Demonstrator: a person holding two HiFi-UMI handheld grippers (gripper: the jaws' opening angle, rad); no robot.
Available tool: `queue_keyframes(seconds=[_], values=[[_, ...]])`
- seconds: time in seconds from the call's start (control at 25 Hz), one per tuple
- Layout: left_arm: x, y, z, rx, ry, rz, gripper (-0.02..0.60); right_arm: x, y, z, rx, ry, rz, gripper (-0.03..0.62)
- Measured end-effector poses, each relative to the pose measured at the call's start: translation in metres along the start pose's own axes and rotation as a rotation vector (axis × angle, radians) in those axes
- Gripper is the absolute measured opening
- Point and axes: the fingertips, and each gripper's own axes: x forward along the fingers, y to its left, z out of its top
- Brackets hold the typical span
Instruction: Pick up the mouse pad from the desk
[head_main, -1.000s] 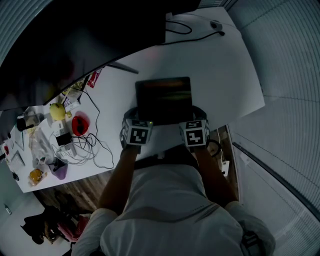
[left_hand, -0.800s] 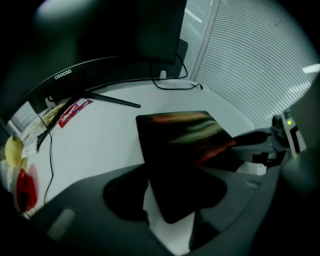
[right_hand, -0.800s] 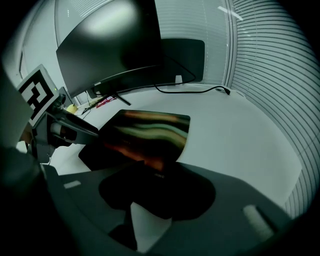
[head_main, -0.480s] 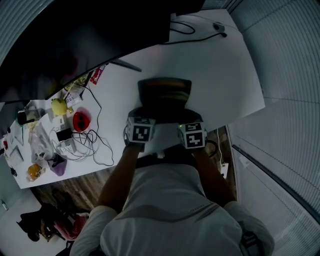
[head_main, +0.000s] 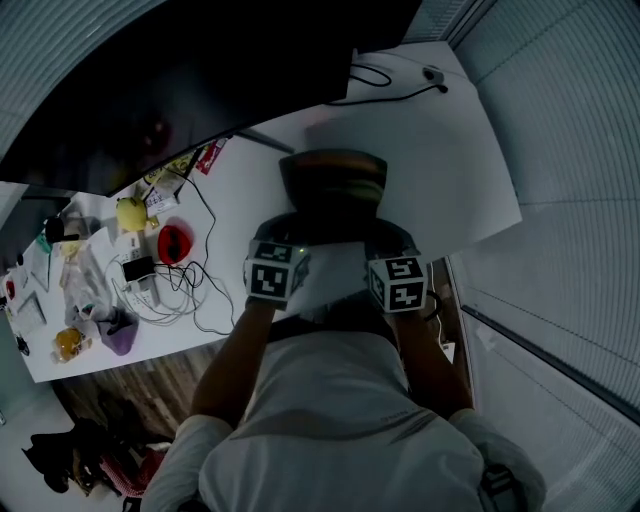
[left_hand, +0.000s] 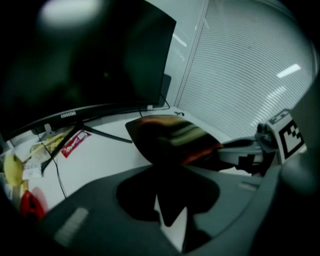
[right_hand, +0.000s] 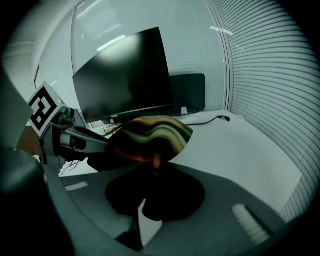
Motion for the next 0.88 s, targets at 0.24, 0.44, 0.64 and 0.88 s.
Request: queue_keyframes(seconds=[0.24, 0.44, 0.64, 0.88], values=[[-0.075, -0.010, 0.059, 0.051, -0.215, -0.029, 0.080, -0.055, 0.025, 0.071, -0.041, -0.180, -0.031, 0.052], [-0.148, -0.020, 0.103, 0.103, -0.403, -0.049, 0.080, -0.109, 0.056, 0.127, -0.098, -0.341, -0.051, 0.054], [-0.226, -0.035, 0.145, 0.165, -0.590, -0.057, 0.083, -0.171, 0.090, 0.179, -0.151, -0.512, -0.055, 0.054], [-0.309, -0.051, 0.170, 0.260, -0.773, -0.028, 0.086, -0.231, 0.130, 0.215, -0.188, -0.696, -0.051, 0.055]])
